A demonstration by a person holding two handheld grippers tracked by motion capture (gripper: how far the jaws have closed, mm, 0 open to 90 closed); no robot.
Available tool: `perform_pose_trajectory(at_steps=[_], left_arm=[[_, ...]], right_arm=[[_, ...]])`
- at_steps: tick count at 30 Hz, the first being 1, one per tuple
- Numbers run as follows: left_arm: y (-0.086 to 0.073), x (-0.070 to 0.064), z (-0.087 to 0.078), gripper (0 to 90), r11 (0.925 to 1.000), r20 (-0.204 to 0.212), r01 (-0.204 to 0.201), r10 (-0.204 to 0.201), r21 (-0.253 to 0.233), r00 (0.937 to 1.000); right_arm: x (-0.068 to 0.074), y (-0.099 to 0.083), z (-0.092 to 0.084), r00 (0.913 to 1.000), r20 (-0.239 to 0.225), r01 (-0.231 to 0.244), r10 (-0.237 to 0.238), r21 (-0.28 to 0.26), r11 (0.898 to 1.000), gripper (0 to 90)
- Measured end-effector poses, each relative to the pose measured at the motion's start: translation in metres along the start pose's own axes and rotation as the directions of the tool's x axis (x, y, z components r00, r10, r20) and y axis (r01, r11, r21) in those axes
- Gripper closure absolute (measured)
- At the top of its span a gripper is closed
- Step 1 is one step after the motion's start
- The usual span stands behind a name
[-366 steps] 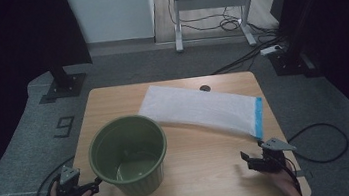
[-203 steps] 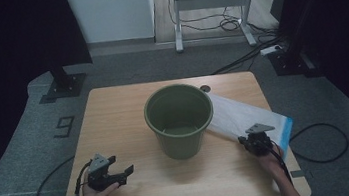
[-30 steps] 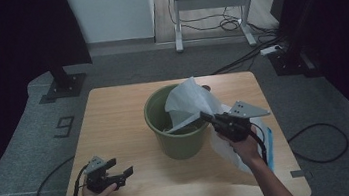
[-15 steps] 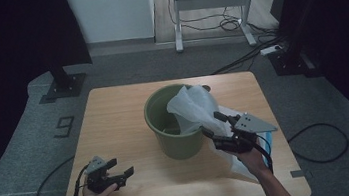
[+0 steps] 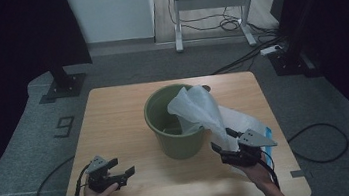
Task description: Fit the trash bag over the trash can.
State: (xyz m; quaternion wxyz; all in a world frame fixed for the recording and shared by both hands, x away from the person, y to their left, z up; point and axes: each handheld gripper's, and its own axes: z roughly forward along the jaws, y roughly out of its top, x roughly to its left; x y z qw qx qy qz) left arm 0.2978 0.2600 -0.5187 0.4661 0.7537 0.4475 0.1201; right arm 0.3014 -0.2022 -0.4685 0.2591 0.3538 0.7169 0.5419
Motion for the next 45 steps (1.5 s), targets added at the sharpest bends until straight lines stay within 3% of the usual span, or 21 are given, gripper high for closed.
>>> perform_pose_trajectory(at_steps=[7, 8, 9, 10, 11, 12, 15, 17, 24, 29, 34, 37, 40, 43, 45], left_arm=[[0.000, 0.000, -0.001, 14.5, 1.0000, 0.003, 0.003, -0.003, -0.005, 1.0000], [0.000, 0.000, -0.001, 14.6, 1.0000, 0.004, 0.003, -0.003, -0.005, 1.0000], [0.000, 0.000, -0.001, 14.5, 1.0000, 0.004, 0.004, -0.004, -0.006, 1.0000], [0.000, 0.000, -0.002, 14.5, 1.0000, 0.004, 0.006, -0.005, -0.008, 1.0000], [0.001, 0.001, -0.002, 14.5, 0.9999, 0.005, 0.009, -0.009, -0.011, 0.9999], [0.001, 0.000, -0.003, 14.6, 0.9998, 0.010, 0.015, -0.015, -0.014, 0.9998], [0.005, -0.004, -0.005, 15.4, 0.9981, 0.028, 0.038, -0.037, -0.049, 0.9989], [0.010, -0.009, -0.006, 15.6, 0.9975, 0.026, 0.031, -0.029, -0.063, 0.9992], [0.024, -0.024, -0.012, 15.7, 0.9954, 0.013, 0.009, -0.008, -0.096, 0.9999], [0.040, -0.036, -0.019, 16.0, 0.9930, -0.033, -0.010, 0.006, -0.118, 0.9994], [0.066, -0.053, -0.028, 16.2, 0.9801, -0.092, -0.034, 0.016, -0.196, 0.9956], [0.087, -0.069, -0.032, 16.2, 0.9733, -0.129, -0.073, 0.045, -0.218, 0.9907], [0.105, -0.086, -0.032, 16.1, 0.9687, -0.104, -0.099, 0.077, -0.228, 0.9916], [0.123, -0.108, -0.026, 15.7, 0.9638, -0.080, -0.164, 0.150, -0.210, 0.9855], [0.129, -0.116, -0.022, 15.7, 0.9609, -0.075, -0.188, 0.176, -0.203, 0.9814]], right_arm=[[0.003, -0.007, 0.021, 0.9975, 0.070, 0.006, -0.008, 0.032, 0.999, 29.2], [0.002, -0.007, 0.024, 0.9971, 0.076, 0.007, -0.010, 0.034, 0.999, 33.2], [0.001, -0.006, 0.028, 0.9958, 0.087, 0.023, -0.026, 0.045, 0.999, 46.1], [0.001, -0.006, 0.028, 0.9958, 0.087, 0.023, -0.026, 0.045, 0.999, 46.1], [0.000, -0.006, 0.029, 0.9962, 0.082, 0.026, -0.029, 0.043, 0.999, 54.3], [-0.002, -0.006, 0.028, 0.9959, 0.074, 0.051, -0.053, 0.030, 0.998, 70.0], [-0.004, -0.003, 0.027, 0.9934, 0.069, 0.089, -0.092, 0.039, 0.995, 79.4], [-0.008, 0.003, 0.022, 0.9919, 0.068, 0.105, -0.108, 0.045, 0.993, 85.0], [-0.017, 0.034, 0.004, 0.9889, 0.069, 0.130, -0.132, 0.021, 0.991, 88.0], [-0.021, 0.053, -0.001, 0.9897, 0.053, 0.133, -0.133, 0.001, 0.991, 88.2], [-0.023, 0.067, 0.001, 0.9911, 0.045, 0.125, -0.125, -0.007, 0.992, 88.1], [-0.022, 0.074, 0.001, 0.9899, 0.039, 0.136, -0.136, 0.007, 0.991, 88.1], [-0.022, 0.079, 0.000, 0.9902, 0.042, 0.133, -0.133, 0.013, 0.991, 88.2], [-0.022, 0.087, 0.000, 0.9910, 0.045, 0.126, -0.126, 0.019, 0.992, 88.2], [-0.022, 0.092, 0.001, 0.9917, 0.039, 0.121, -0.122, 0.031, 0.992, 88.2]])
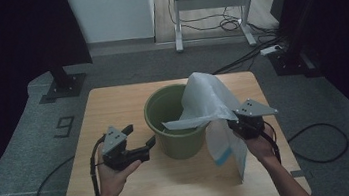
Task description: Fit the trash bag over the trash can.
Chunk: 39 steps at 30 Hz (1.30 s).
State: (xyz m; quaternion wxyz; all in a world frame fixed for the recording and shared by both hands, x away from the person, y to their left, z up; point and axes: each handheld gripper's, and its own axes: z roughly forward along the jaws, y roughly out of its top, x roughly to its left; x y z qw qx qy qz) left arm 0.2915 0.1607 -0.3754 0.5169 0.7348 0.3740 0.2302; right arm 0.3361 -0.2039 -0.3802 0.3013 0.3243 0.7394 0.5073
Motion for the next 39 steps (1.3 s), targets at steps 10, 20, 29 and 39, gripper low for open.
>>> perform_pose_trajectory(at_steps=[10, 20, 29, 39], left_arm=[[0.016, -0.024, 0.031, 16.2, 0.9980, 0.045, -0.061, 0.061, 0.013, 0.9971], [0.025, -0.043, 0.057, 21.8, 0.9971, 0.045, -0.074, 0.073, 0.020, 0.9963], [0.029, -0.051, 0.072, 55.7, 0.9961, 0.046, -0.079, 0.077, 0.040, 0.9959], [0.030, -0.041, 0.073, 86.3, 0.9991, 0.125, -0.027, 0.022, 0.035, 0.9920]], right_arm=[[0.004, 0.021, 0.002, 0.9998, -0.019, 0.004, -0.004, 0.021, 1.000, 88.1], [0.004, 0.023, 0.009, 0.9989, -0.037, -0.028, 0.029, 0.038, 0.999, 88.1], [0.002, 0.020, 0.008, 0.9959, -0.071, -0.054, 0.055, 0.025, 0.998, 87.2], [-0.002, 0.007, 0.004, 0.9899, -0.114, -0.085, 0.084, -0.002, 0.996, 71.3]])
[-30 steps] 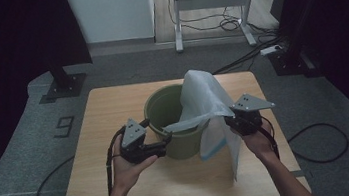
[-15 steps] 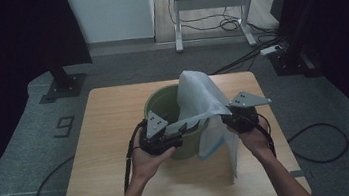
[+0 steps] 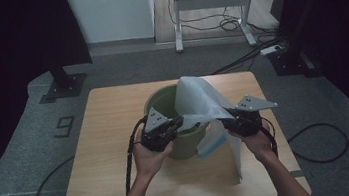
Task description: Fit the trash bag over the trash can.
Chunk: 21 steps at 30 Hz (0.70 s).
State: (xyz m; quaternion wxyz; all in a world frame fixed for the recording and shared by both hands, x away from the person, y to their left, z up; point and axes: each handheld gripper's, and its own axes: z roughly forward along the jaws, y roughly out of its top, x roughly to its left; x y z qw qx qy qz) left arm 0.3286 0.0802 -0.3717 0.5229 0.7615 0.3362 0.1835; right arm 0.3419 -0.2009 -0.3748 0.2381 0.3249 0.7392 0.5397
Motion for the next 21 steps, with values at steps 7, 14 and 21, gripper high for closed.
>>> perform_pose_trajectory(at_steps=[7, 14, 21], left_arm=[[0.001, 0.008, -0.003, 89.7, 0.9995, -0.024, 0.030, -0.030, -0.008, 0.9993], [0.000, 0.012, -0.006, 89.8, 0.9991, -0.040, 0.041, -0.041, -0.002, 0.9983], [0.000, 0.014, -0.007, 89.7, 0.9987, -0.039, 0.050, -0.050, -0.001, 0.9980]], right_arm=[[0.011, -0.021, -0.015, 0.9993, 0.036, -0.004, 0.006, -0.039, 0.999, 40.8], [0.025, -0.060, -0.020, 0.9953, 0.080, -0.051, 0.054, -0.039, 0.998, 28.1], [0.039, -0.090, -0.004, 0.9776, 0.202, -0.063, 0.060, 0.011, 0.998, 21.3]])
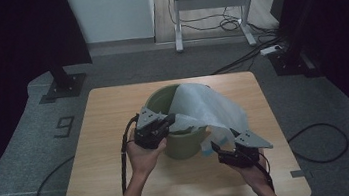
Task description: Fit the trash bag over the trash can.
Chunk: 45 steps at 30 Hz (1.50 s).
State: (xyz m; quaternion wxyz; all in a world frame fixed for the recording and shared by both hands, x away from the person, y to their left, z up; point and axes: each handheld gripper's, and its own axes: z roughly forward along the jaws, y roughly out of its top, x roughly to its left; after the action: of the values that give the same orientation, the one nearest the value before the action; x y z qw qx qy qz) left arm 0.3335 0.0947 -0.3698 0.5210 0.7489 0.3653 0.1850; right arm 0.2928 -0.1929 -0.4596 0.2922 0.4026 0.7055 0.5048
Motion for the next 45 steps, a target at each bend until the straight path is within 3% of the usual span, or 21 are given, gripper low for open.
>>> perform_pose_trajectory(at_steps=[3, 6, 13, 19, 27, 29, 35, 40, 45], left_arm=[[0.000, 0.000, 0.000, 89.7, 1.0000, 0.004, -0.003, 0.003, 0.002, 1.0000], [-0.001, 0.000, -0.002, 89.7, 1.0000, 0.006, -0.001, 0.001, 0.001, 1.0000], [-0.003, 0.005, -0.004, 89.7, 1.0000, 0.016, 0.008, -0.008, -0.001, 0.9998], [-0.006, 0.009, -0.005, 89.6, 0.9999, 0.010, 0.014, -0.014, 0.001, 0.9999], [-0.005, 0.014, -0.001, 86.4, 0.9994, 0.033, 0.029, -0.030, 0.016, 0.9990], [-0.005, 0.011, -0.002, 79.1, 0.9999, 0.019, 0.011, -0.011, 0.012, 0.9998], [0.000, -0.001, -0.008, 47.3, 0.9995, 0.056, -0.029, 0.029, 0.007, 0.9980], [0.004, -0.013, -0.009, 33.8, 0.9979, 0.115, -0.065, 0.065, -0.003, 0.9912], [0.005, -0.020, -0.010, 27.7, 0.9969, 0.124, -0.077, 0.079, -0.015, 0.9892]], right_arm=[[-0.002, -0.007, 0.009, 0.9980, 0.042, -0.047, 0.046, 0.020, 0.999, 23.2], [-0.004, -0.010, 0.014, 0.9961, 0.073, -0.053, 0.051, 0.023, 0.998, 33.9], [-0.015, -0.010, 0.012, 0.9976, 0.044, -0.054, 0.053, 0.031, 0.998, 64.9], [-0.019, 0.003, -0.002, 0.9985, 0.053, -0.009, 0.011, -0.025, 1.000, 86.6], [-0.026, 0.049, -0.020, 0.9957, 0.067, 0.070, -0.064, -0.091, 0.993, 87.9], [-0.029, 0.061, -0.021, 0.9964, 0.053, 0.072, -0.067, -0.097, 0.993, 87.9], [-0.026, 0.086, -0.018, 0.9919, 0.058, 0.119, -0.113, -0.094, 0.988, 87.9], [-0.018, 0.097, -0.013, 0.9920, 0.023, 0.126, -0.124, -0.072, 0.989, 86.7], [-0.012, 0.103, -0.007, 0.9920, -0.005, 0.126, -0.126, -0.050, 0.991, 86.7]])
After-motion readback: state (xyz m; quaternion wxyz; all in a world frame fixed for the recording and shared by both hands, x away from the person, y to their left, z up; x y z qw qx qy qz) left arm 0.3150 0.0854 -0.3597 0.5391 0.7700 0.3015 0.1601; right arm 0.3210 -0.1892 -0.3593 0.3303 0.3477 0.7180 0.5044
